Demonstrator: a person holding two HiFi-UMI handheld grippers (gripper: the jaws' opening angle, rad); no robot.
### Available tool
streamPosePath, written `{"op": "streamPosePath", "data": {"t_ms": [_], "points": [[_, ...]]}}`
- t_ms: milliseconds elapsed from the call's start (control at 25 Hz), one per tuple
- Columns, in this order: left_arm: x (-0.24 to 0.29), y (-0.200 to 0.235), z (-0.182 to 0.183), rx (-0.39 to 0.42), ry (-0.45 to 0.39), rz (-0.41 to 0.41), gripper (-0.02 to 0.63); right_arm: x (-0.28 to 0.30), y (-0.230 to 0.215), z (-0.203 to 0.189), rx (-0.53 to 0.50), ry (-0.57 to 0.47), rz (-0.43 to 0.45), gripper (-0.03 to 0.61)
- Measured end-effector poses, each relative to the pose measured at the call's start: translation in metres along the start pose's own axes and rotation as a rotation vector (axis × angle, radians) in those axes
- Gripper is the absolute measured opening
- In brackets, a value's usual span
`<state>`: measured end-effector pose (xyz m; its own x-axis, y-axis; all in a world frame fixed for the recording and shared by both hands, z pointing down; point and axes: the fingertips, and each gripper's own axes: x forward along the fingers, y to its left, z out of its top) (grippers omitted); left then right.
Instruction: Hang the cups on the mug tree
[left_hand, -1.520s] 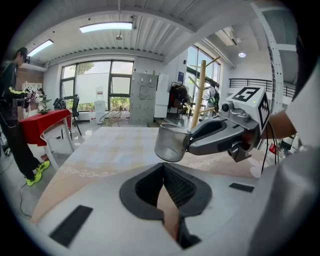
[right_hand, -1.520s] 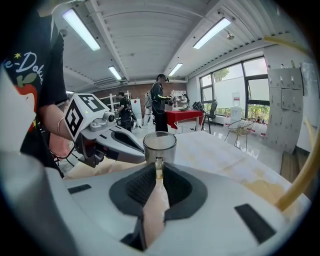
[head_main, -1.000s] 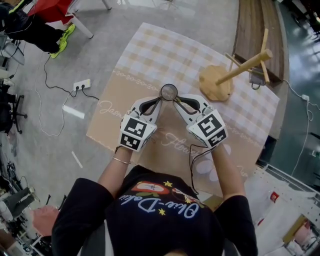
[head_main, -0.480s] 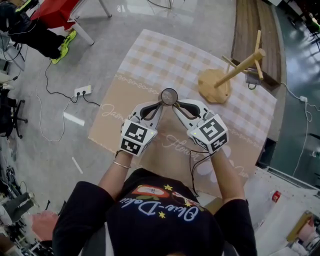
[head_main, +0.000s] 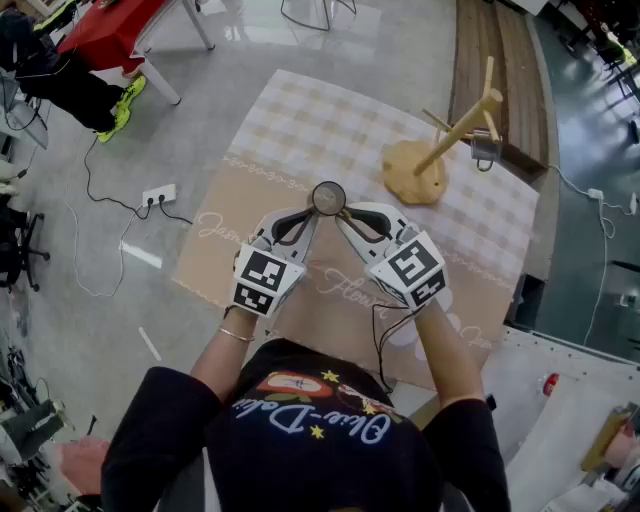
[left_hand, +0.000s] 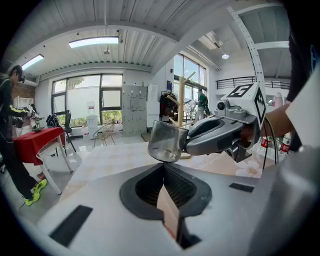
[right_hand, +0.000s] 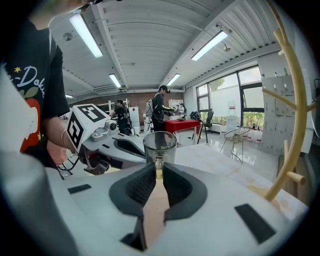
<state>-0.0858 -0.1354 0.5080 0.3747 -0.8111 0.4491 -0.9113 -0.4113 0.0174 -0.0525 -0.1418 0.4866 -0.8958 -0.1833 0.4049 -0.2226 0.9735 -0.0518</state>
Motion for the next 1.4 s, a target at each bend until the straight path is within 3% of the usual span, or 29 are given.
{"op": "streamPosePath", "data": {"t_ms": [1400], "points": [[-0.021, -0.044, 0.049, 0.062, -0.083, -0.07, 0.008, -0.058, 0.018, 0.034, -0.018, -0.073, -0.112, 0.049]]}}
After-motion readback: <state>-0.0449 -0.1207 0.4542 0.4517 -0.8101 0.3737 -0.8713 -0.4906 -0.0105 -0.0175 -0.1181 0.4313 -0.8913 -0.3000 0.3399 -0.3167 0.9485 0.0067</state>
